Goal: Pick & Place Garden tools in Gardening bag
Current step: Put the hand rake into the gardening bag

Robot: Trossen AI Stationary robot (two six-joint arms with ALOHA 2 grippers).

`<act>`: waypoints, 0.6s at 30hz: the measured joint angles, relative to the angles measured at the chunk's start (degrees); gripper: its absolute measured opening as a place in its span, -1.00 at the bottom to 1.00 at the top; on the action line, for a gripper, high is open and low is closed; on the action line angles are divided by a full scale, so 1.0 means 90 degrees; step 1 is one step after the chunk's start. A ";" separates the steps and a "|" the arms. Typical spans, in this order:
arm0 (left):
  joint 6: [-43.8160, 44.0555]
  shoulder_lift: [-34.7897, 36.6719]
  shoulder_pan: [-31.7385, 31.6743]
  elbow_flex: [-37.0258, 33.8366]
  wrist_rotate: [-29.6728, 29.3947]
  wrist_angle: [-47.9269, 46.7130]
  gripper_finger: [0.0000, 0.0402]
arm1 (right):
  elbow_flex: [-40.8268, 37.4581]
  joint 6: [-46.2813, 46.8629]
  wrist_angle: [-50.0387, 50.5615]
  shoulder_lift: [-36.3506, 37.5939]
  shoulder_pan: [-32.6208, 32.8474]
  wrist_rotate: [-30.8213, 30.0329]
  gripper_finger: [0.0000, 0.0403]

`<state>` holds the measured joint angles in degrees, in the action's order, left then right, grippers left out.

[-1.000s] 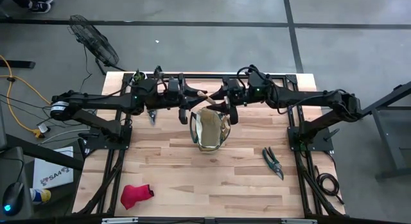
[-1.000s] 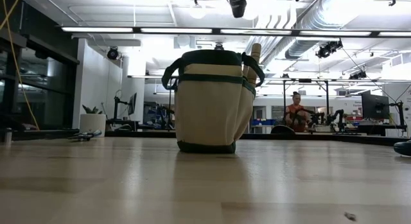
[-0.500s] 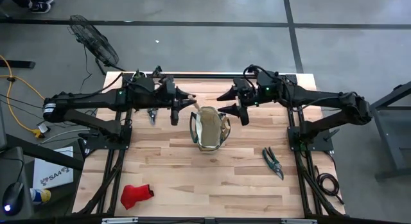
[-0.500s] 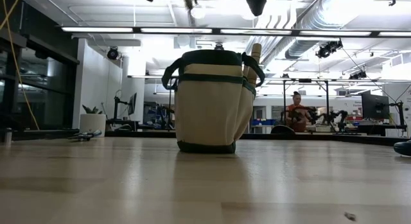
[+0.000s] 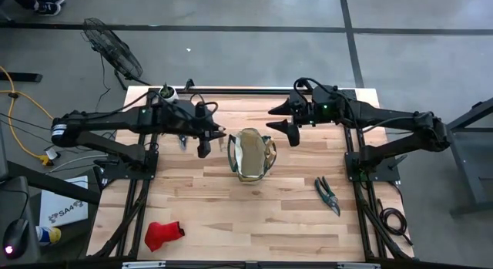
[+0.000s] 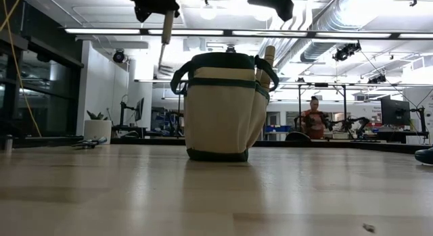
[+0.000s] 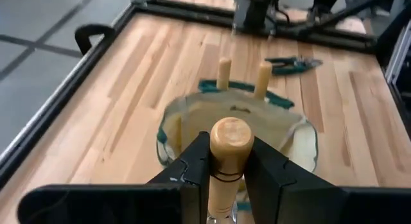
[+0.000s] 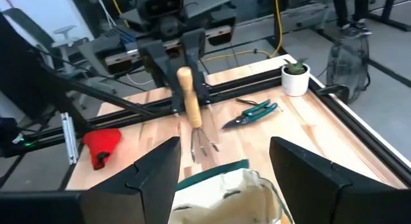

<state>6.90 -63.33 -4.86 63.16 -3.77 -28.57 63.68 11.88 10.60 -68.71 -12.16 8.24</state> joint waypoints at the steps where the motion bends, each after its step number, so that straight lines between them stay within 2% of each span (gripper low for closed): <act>1: -0.0024 -0.0050 0.0002 0.0000 0.0000 0.0007 -0.69 | 0.0000 0.0009 0.0040 0.0000 0.0000 -0.0062 0.15; 11: -0.0591 -0.0832 0.0002 -0.0002 0.0541 0.0293 -0.69 | 0.0000 0.0080 0.0393 0.0000 0.0002 -0.0425 0.15; 18: -0.0789 -0.0943 0.0000 -0.0002 0.0818 0.0412 -0.69 | 0.0000 0.0394 0.0537 0.0000 0.0005 -0.0596 0.15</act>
<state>-0.20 -71.82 -4.86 63.13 3.59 -24.86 63.68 15.43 15.43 -68.71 -12.12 2.87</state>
